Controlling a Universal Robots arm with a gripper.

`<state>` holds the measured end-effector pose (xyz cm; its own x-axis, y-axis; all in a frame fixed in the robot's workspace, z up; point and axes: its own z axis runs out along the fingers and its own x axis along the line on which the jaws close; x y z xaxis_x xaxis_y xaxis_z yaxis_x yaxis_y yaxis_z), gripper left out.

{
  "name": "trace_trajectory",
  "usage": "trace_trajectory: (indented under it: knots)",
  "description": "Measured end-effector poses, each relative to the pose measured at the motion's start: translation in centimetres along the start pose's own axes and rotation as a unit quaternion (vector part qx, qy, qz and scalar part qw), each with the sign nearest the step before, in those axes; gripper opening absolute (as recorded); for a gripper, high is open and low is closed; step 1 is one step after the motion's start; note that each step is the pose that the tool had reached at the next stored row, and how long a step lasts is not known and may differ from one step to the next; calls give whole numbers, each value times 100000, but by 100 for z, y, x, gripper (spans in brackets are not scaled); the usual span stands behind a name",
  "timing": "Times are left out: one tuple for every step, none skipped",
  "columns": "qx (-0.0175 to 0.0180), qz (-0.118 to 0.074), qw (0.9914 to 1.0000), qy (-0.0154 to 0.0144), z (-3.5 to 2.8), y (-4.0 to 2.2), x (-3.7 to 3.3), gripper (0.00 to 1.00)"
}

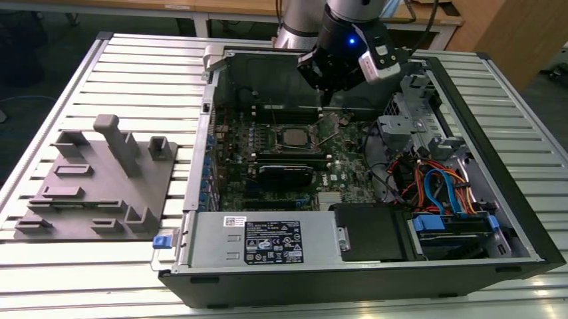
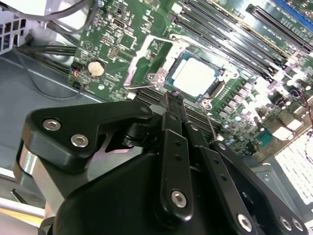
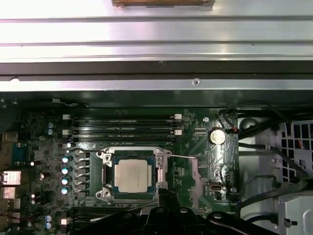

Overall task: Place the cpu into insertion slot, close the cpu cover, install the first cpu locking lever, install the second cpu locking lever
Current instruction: 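Close the cpu cover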

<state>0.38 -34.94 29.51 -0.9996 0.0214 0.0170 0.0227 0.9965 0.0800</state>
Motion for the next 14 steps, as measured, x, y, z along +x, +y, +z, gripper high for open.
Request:
trace_trajectory:
  knots:
    - [-3, -1, 100000, -2, 4, 0, -16, 10]
    - [-6, -6, 100000, -2, 9, 0, -30, 10]
    - [-1, -6, 100000, 0, 14, 0, -42, 10]
    - [-2, -20, 100000, -26, 22, -1, -48, 10]
    - [-7, -55, 100000, -125, 32, -1, -50, 10]
    - [-4, -131, 100000, -275, 39, -2, -52, 10]
    - [-8, -232, 99999, -454, 47, -2, -53, 10]
    - [-11, -330, 99998, -621, 53, -3, -54, 10]
    - [-4, -391, 99997, -675, 57, -3, -55, 10]
    - [-10, -485, 99997, -669, 61, -4, -62, 10]
    - [-9, -660, 99996, -658, 67, -4, -73, 10]
    - [-1, -901, 99994, -642, 72, -4, -85, 10]
    - [0, -1209, 99991, -617, 79, -4, -99, 10]
    - [3, -1507, 99987, -592, 87, -5, -112, 10]
